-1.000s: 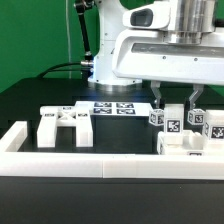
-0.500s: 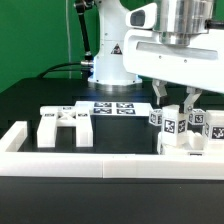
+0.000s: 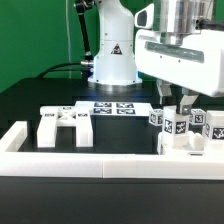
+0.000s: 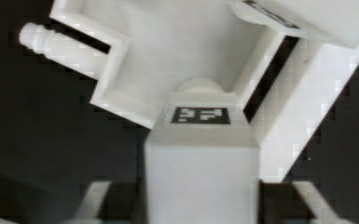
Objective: Assemble chair
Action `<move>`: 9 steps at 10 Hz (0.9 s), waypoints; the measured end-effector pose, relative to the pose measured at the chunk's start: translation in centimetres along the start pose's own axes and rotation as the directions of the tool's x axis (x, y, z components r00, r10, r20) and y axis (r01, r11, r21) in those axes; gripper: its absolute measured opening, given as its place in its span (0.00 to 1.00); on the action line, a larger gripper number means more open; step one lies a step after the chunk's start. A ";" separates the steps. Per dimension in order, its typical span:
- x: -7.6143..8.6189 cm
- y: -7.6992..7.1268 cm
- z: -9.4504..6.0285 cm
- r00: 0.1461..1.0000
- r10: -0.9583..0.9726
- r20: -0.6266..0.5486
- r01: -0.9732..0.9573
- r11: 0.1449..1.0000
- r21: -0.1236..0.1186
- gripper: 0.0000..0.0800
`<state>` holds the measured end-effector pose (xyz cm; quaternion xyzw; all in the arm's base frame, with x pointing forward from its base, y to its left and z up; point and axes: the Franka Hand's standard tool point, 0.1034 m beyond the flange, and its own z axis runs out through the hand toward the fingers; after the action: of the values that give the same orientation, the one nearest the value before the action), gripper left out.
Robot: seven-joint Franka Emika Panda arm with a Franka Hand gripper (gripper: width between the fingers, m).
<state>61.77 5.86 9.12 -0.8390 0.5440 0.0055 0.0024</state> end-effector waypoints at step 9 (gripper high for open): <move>-0.2 -0.3 -0.2 0.829 -0.560 0.003 0.560 0.829 -0.002 0.81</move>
Offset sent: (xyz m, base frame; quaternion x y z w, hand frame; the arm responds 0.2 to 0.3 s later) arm 0.0027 0.0021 0.0122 -0.0237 0.0137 -0.2557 0.9664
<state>61.94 6.20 9.37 -0.9615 0.2747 0.0061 0.0035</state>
